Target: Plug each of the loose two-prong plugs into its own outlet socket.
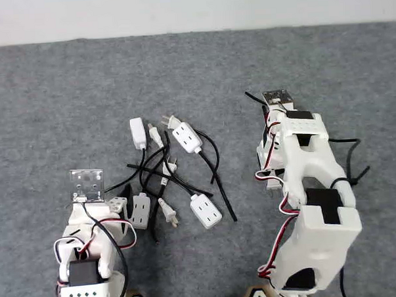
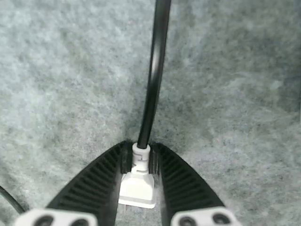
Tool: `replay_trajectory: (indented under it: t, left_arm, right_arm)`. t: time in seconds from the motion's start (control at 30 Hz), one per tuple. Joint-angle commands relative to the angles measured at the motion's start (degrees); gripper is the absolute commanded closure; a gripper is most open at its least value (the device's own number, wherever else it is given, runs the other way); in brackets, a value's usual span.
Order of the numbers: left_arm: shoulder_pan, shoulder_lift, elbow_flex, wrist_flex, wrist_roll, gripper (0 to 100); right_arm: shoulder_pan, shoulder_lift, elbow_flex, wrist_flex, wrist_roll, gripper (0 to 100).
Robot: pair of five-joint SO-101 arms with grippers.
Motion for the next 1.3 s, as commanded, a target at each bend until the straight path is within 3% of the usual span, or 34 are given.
replay_trajectory:
  t: [0.0,0.1,0.3,0.6,1.07,1.27]
  left_arm:
    - [0.3,0.3,-3.5,1.3,-0.7,86]
    - [1.8,0.3,-3.6,1.5,-0.5,86]
    - [4.1,0.3,-5.2,6.1,2.3,73]
    - [7.6,2.4,-7.8,8.5,2.6,73]
    - [12.1,47.6,-22.2,1.9,4.0,79]
    - [12.5,60.1,-26.3,-0.7,4.0,79]
  right_arm:
    - [-1.5,-3.0,-2.3,2.2,-0.9,99.1]
    - [-1.8,-4.4,0.3,0.5,-2.2,99.1]
    - [-2.6,-3.7,1.8,-2.9,-2.0,99.1]
    - [-2.6,-3.2,1.8,-3.7,-2.0,99.1]
    - [-2.4,-3.1,2.0,-5.1,-2.1,99.1]
    - [-2.4,-3.1,2.0,-5.0,-2.0,99.1]
